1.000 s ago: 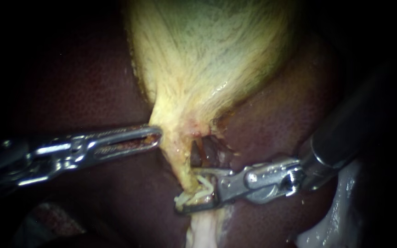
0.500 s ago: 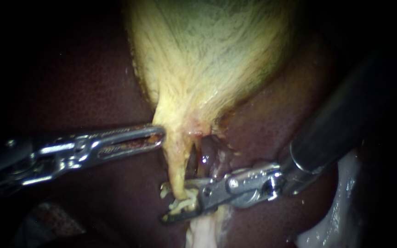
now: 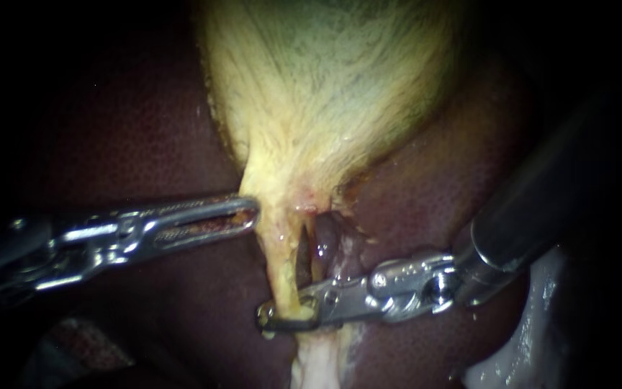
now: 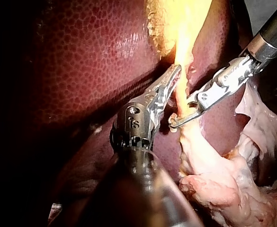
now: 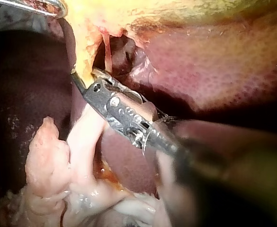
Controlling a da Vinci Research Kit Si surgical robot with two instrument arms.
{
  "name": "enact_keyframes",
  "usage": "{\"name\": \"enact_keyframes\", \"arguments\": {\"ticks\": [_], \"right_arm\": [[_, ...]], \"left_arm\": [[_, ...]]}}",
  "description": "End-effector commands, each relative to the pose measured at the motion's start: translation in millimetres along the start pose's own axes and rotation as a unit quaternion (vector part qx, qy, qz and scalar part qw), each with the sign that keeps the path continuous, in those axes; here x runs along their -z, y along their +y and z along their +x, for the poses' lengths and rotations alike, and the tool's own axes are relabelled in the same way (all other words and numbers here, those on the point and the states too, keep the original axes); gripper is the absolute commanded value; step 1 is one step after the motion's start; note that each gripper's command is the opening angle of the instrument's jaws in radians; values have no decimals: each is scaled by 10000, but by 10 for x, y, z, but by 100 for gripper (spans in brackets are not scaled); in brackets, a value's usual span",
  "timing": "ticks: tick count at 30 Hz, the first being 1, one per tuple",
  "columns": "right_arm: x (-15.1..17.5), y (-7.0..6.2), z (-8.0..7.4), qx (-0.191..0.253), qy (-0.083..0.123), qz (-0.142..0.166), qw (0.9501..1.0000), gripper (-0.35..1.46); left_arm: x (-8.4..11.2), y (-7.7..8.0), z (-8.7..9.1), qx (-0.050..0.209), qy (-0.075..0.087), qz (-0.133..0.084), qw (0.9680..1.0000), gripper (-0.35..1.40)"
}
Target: Clipping second clip left tube
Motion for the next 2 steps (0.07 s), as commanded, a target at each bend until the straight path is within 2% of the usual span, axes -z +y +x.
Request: {"name": "enact_keyframes", "arguments": {"ticks": [1, 2], "right_arm": [[-1, -1, 0, -2, 2, 2, 10000, -35], [-1, -1, 0, -2, 1, 2, 10000, -35]], "left_arm": [[0, 0, 0, 0, 1, 2, 10000, -35], [-1, 1, 0, 0, 0, 2, 10000, -35]]}}
